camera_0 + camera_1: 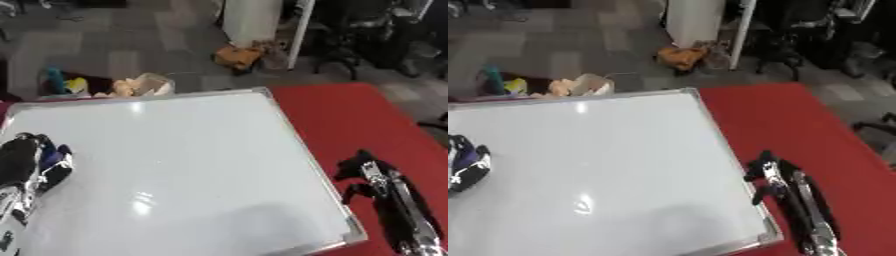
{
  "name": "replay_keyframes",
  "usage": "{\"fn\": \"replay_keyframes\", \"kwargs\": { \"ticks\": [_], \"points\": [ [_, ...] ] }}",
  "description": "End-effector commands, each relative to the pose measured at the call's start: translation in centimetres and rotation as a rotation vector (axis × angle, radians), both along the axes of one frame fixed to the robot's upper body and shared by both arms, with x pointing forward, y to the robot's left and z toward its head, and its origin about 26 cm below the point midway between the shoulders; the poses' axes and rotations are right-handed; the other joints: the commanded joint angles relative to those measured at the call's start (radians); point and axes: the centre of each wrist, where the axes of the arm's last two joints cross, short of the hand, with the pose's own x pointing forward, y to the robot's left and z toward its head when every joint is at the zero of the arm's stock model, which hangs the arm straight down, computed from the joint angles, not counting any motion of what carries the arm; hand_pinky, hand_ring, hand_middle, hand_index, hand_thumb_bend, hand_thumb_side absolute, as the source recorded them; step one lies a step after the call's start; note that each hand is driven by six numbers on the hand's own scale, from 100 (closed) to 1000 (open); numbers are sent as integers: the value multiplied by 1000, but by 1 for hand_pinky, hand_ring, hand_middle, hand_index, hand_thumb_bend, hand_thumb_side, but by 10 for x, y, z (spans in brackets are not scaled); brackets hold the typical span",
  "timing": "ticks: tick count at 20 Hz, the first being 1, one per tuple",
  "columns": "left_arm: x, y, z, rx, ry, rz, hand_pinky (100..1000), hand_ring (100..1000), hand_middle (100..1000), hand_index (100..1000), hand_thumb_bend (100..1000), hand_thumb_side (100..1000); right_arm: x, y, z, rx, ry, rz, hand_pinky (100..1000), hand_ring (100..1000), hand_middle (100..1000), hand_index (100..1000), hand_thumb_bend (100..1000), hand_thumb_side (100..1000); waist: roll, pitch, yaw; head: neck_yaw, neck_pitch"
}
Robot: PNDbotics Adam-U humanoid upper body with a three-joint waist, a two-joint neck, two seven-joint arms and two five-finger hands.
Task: Wipe the whiteboard clean with a brush.
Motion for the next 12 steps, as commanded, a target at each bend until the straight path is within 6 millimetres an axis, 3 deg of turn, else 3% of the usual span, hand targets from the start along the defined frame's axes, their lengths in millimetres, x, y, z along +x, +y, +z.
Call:
{"fn": "replay_keyframes", "kwargs": {
  "ticks": [1,12],
  "points": [
    [-1,-8,-9,14,38,-41,238,531,410,582,353,383,-1,-2,8,-8,-32,0,309,581,492,600,100,840,0,-8,-4,0,-12],
    [-5,-84,5,74,25,-349,240,532,411,582,345,396,0,-1,9,-7,-31,7,309,581,492,600,100,840,4,-8,-20,8,-14]
  ]
}}
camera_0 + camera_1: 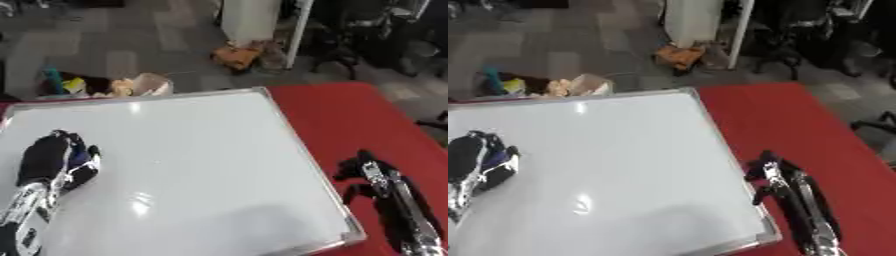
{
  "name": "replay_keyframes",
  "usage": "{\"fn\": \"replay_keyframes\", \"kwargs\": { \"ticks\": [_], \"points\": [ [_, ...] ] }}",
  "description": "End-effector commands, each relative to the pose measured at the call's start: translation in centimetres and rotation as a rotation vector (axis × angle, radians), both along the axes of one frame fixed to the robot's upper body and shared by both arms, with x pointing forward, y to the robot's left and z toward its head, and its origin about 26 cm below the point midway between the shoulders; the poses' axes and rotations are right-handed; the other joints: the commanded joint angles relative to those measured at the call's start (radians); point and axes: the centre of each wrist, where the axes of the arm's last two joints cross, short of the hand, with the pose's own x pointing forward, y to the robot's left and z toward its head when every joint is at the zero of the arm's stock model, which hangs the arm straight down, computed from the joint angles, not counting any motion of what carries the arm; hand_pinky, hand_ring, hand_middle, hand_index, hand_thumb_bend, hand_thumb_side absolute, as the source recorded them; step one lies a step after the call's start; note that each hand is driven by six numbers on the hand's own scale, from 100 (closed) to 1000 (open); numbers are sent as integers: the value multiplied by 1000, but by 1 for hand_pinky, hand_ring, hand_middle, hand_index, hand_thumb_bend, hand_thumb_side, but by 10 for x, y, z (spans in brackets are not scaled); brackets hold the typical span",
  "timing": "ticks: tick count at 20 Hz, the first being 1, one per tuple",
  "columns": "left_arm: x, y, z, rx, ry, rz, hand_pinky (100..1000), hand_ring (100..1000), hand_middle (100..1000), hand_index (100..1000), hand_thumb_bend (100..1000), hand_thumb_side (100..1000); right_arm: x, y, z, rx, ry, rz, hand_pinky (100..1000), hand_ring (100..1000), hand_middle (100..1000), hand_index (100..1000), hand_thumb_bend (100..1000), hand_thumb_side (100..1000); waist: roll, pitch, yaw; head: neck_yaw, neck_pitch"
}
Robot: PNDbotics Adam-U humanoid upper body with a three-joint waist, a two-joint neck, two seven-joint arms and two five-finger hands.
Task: Wipe the whiteboard clean with a brush.
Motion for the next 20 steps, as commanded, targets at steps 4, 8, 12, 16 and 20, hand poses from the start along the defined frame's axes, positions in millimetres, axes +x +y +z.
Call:
{"fn": "replay_keyframes", "kwargs": {
  "ticks": [4,8,12,16,20],
  "points": [
    [-10,-28,7,43,-1,-179,245,533,414,587,350,404,-1,-1,9,-8,-29,2,310,581,492,600,100,840,7,-10,-6,-1,-12],
    [-21,-31,21,60,-11,-277,256,533,419,596,353,418,-1,-2,9,-11,-29,-1,310,581,492,600,100,839,14,-13,-3,-6,-13],
    [-35,-28,30,122,11,-385,284,542,430,610,363,439,-1,-4,9,-16,-29,-6,310,581,492,600,100,839,21,-16,0,-11,-13],
    [-47,-26,38,161,56,-466,302,560,444,622,373,458,-1,-4,9,-19,-28,-8,310,581,492,600,100,839,26,-20,3,-14,-13],
    [-57,-30,49,143,84,-522,306,577,454,628,391,475,-1,-5,10,-21,-29,-9,310,581,492,600,100,839,26,-22,5,-16,-15]
  ]
}}
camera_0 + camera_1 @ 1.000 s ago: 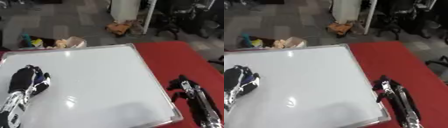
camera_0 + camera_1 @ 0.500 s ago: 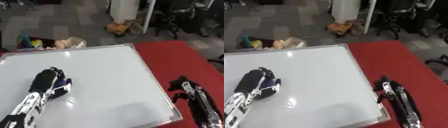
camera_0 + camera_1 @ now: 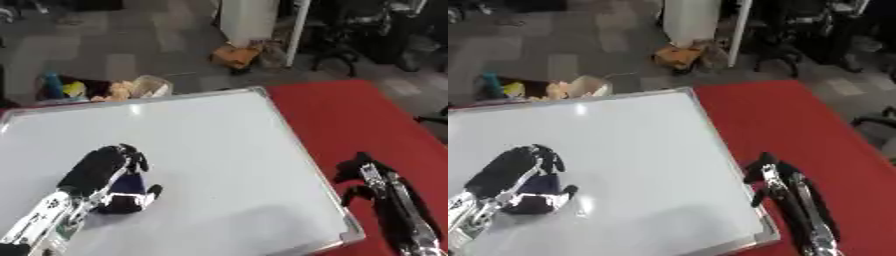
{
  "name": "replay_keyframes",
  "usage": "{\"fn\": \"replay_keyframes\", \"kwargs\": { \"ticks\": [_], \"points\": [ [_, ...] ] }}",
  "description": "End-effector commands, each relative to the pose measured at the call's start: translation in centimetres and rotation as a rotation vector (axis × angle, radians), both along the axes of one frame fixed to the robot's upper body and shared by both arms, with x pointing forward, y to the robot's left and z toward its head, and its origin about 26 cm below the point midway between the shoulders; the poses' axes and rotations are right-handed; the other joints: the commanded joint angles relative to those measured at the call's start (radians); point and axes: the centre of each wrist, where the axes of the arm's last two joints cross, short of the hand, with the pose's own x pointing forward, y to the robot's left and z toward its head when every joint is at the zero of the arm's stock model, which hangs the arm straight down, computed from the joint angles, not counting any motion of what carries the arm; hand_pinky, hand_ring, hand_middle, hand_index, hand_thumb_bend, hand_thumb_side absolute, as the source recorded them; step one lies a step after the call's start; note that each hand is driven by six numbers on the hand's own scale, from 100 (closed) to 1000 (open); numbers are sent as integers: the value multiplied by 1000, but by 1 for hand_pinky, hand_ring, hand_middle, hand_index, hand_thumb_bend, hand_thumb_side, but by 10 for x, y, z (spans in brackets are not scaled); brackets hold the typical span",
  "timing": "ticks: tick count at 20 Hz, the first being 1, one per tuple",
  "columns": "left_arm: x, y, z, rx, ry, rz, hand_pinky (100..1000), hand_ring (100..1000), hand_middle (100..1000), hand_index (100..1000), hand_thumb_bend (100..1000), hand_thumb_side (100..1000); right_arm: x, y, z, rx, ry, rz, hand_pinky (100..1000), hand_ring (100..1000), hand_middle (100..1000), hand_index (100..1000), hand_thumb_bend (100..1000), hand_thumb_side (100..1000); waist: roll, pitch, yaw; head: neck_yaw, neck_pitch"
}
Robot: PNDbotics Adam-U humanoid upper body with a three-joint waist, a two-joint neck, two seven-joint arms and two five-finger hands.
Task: Wipe the whiteboard clean with a brush.
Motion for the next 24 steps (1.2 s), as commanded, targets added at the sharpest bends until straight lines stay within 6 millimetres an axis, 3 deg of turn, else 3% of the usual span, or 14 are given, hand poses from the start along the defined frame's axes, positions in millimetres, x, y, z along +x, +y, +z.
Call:
{"fn": "replay_keyframes", "kwargs": {
  "ticks": [1,4,6,7,10,16,20,24],
  "points": [
    [-8,-1,20,-6,-2,-47,307,580,455,629,394,477,-1,-4,9,-20,-30,-3,310,581,492,600,100,839,0,-19,1,-4,-8],
    [-16,-7,28,-24,34,-90,321,608,473,641,458,511,-1,-4,9,-20,-29,-5,310,581,492,600,100,839,0,-20,1,-4,-7],
    [-21,-10,33,-38,63,-120,348,633,495,657,546,551,-1,-4,9,-19,-29,-4,310,581,492,600,100,839,0,-20,1,-6,-7],
    [-23,-11,37,-44,71,-133,372,656,513,668,624,596,-1,-4,9,-19,-30,-4,311,581,492,600,100,839,0,-20,1,-6,-7],
    [-30,-10,46,-74,79,-158,416,709,554,682,742,708,-1,-4,9,-19,-29,-6,310,581,492,600,100,840,0,-20,3,-8,-7],
    [-47,13,68,-389,59,-242,426,782,600,691,736,826,-2,-5,9,-14,-29,-14,310,581,492,600,100,840,-4,-20,10,-18,-10],
    [-58,46,86,-752,5,-229,419,800,604,686,720,886,-2,-5,8,-14,-29,-16,311,581,492,600,100,840,-5,-21,20,-30,-8],
    [-65,78,91,-1001,-55,-134,420,812,608,686,711,904,-2,-7,7,-11,-26,-29,311,581,492,600,100,840,-2,-22,24,-40,-11]
  ]
}}
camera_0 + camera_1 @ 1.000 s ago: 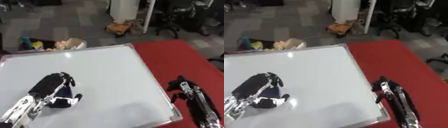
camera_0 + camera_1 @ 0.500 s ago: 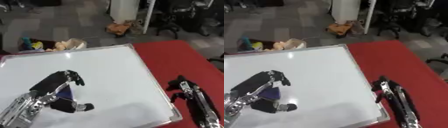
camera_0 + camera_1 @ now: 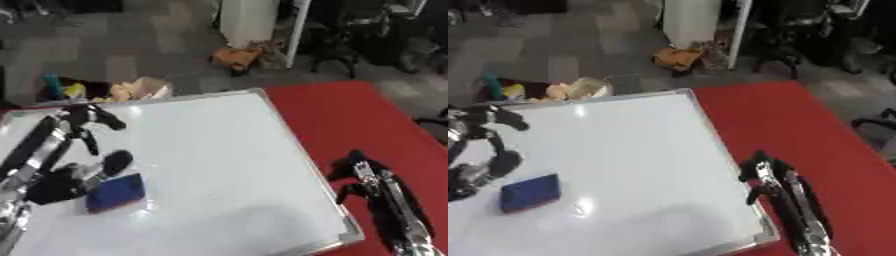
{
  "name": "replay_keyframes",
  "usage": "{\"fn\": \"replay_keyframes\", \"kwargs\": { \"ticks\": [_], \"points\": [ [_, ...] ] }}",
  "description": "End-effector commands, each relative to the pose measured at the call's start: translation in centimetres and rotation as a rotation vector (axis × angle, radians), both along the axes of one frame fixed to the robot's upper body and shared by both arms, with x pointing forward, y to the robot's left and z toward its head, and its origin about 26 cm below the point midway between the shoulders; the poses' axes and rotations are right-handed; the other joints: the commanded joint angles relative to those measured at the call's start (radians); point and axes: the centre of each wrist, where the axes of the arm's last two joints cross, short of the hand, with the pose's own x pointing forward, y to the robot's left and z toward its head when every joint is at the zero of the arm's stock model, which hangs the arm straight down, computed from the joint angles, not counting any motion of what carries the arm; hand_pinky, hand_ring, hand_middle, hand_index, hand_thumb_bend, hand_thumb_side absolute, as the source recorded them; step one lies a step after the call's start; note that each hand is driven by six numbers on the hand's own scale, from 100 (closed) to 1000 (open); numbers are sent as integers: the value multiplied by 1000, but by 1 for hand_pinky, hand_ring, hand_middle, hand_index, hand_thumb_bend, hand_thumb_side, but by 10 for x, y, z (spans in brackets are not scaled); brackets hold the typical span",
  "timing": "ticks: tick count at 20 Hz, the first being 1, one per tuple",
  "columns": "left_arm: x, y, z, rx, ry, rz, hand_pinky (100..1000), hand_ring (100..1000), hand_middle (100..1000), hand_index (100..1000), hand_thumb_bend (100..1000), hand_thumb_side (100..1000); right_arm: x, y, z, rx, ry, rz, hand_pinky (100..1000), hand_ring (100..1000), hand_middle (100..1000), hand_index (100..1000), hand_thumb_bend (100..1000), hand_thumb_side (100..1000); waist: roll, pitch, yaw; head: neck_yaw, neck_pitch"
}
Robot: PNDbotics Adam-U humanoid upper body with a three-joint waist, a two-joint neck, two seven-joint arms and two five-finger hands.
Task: Wipe the whiteboard clean with a brush.
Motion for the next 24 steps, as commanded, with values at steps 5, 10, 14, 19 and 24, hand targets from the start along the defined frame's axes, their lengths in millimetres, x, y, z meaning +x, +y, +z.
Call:
{"fn": "replay_keyframes", "kwargs": {
  "ticks": [5,10,14,19,24],
  "points": [
    [-11,54,8,-302,-5,209,420,828,614,687,695,925,-2,-5,8,-13,-28,-20,311,580,492,602,100,840,2,-17,4,-18,-14],
    [-14,73,-7,-387,40,294,413,831,610,678,661,937,-2,-5,8,-11,-29,-23,311,580,492,606,100,841,0,-16,18,-17,-10],
    [-13,80,-15,-420,81,308,410,831,607,677,600,944,-2,-5,7,-4,-31,-32,310,579,491,608,100,839,-2,-14,18,-17,-7],
    [-13,82,-17,-436,98,299,404,818,592,676,612,944,-2,-4,7,3,-36,-36,309,578,490,610,100,837,-6,-12,21,-17,-2],
    [-14,83,-20,-445,108,287,398,812,586,676,616,940,-2,-4,7,9,-43,-42,309,576,489,610,100,835,-7,-11,24,-10,-4]
  ]
}}
